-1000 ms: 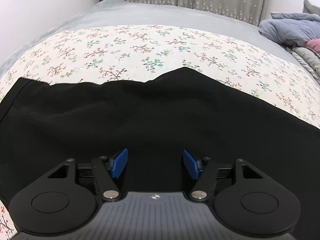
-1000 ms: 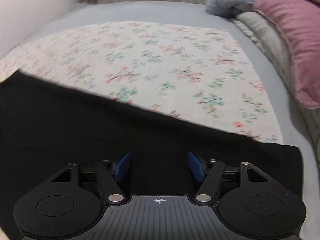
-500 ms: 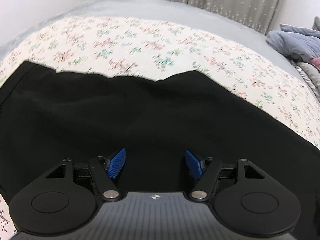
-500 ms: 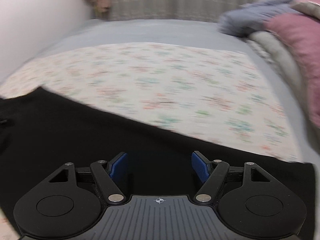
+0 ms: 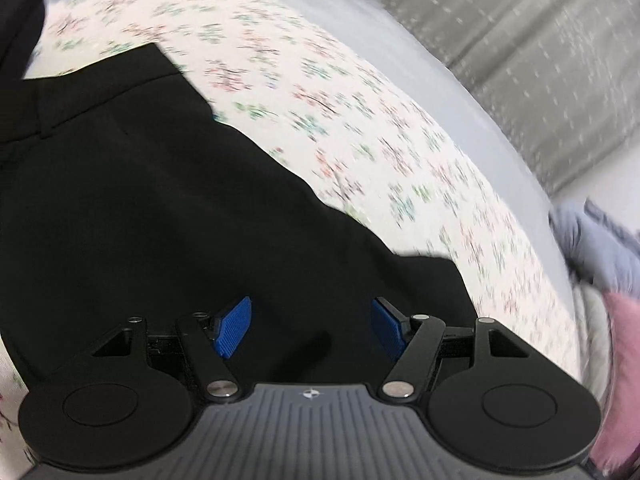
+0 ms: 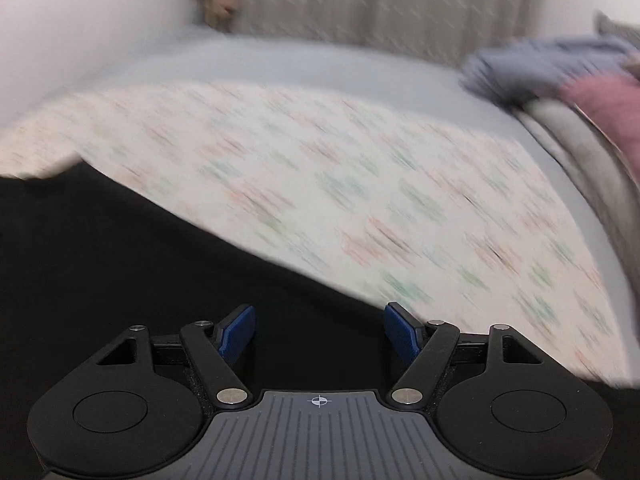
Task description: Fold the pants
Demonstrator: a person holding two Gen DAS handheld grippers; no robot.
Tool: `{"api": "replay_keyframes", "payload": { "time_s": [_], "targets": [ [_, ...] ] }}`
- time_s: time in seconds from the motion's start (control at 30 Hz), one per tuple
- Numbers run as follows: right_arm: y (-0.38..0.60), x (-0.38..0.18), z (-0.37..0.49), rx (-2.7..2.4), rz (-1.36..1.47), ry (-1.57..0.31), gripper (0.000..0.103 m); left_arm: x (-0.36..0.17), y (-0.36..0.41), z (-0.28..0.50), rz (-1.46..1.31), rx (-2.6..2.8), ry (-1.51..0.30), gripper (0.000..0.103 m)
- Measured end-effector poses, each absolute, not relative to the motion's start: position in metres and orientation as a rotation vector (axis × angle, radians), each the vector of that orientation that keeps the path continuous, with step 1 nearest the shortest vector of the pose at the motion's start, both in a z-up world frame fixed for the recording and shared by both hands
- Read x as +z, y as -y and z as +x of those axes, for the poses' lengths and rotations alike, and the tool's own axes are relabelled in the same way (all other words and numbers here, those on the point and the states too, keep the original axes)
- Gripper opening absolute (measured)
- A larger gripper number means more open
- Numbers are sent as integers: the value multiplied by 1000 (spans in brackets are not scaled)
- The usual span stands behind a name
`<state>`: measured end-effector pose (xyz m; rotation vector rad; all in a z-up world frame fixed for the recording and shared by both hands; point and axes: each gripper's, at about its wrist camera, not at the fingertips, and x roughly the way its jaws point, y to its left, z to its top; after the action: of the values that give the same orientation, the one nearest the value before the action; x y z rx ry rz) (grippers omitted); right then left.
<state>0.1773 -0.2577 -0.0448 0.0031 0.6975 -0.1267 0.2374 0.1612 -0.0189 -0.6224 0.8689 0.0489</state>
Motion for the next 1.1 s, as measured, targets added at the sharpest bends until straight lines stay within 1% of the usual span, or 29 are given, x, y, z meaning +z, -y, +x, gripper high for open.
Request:
{"api": "replay_keyframes", "payload": {
  "time_s": [0.13, 0.23, 0.3, 0.33, 0.4, 0.47, 0.5, 0.53, 0.57, 0.6, 0.63, 0.67, 0.7, 0.73, 0.77, 0.83, 0.93, 1.0, 1.1],
  "targets": [
    [200, -26, 223, 98, 25, -663, 72, -23, -187, 242, -718, 109, -880, 80],
    [159, -16, 285, 246, 77, -671, 71, -26, -208, 242, -801, 113, -879, 78],
    [130, -13, 323, 309, 56, -686, 67, -26, -217, 240, -814, 133, -868, 75],
    [120, -13, 340, 333, 46, -696, 64, -26, -222, 240, -815, 150, -860, 72],
    [105, -17, 371, 382, 60, -718, 63, -25, -224, 239, -792, 179, -857, 67],
    [99, -26, 398, 413, 88, -752, 61, -24, -222, 243, -733, 194, -874, 56],
    [98, -33, 409, 421, 100, -775, 56, -24, -221, 245, -709, 200, -879, 54],
    [97, -42, 416, 427, 105, -807, 40, -24, -222, 247, -690, 203, -883, 51],
    [93, -53, 423, 418, 93, -852, 35, -24, -220, 248, -677, 209, -887, 48],
    [89, -59, 419, 412, 68, -839, 29, -25, -218, 247, -669, 217, -888, 45],
    [84, -60, 411, 434, 48, -821, 8, -26, -221, 245, -660, 226, -891, 39],
    [80, -59, 408, 457, 46, -816, 8, -26, -221, 245, -654, 238, -893, 30],
    [77, -57, 407, 449, 29, -806, 7, -26, -223, 244, -652, 253, -896, 26],
    [74, -55, 406, 443, 1, -796, 5, -28, -225, 243, -659, 267, -900, 19],
    [71, -51, 404, 428, -15, -781, 5, -30, -231, 246, -679, 273, -903, 17],
    [71, -39, 403, 402, -11, -732, 3, -33, -238, 243, -721, 277, -903, 15],
    [66, -25, 399, 379, -27, -675, 2, -34, -237, 242, -714, 281, -900, 15],
    [64, -26, 401, 350, -57, -671, 2, -33, -235, 242, -704, 289, -898, 15],
    [63, -44, 408, 282, -80, -695, 0, -29, -233, 242, -703, 295, -890, 15]
  ]
}}
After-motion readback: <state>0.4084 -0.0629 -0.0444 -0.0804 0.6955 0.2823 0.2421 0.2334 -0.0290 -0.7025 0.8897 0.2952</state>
